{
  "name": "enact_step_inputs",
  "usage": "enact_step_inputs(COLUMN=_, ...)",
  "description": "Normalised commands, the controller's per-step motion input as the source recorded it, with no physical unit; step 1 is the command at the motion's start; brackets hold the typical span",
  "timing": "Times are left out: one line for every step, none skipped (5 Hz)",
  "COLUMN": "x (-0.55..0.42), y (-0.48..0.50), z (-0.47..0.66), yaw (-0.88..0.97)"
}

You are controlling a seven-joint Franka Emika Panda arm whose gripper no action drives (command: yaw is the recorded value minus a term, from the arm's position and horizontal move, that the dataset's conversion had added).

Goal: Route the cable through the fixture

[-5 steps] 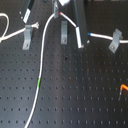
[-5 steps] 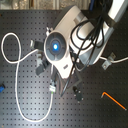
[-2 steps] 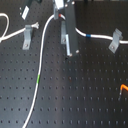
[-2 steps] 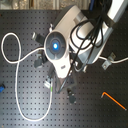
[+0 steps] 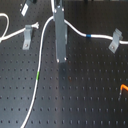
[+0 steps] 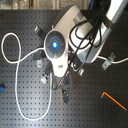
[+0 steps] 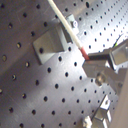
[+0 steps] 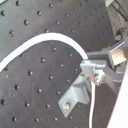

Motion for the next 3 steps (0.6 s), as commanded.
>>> enact_step_inputs(x=0.006, y=0.01, z=0.49, yaw=0.34)
enact_step_inputs(x=0.0, y=0.0, z=0.01, yaw=0.0)
enact_step_inputs(x=-0.052, y=0.034, z=0.48, yaw=0.12)
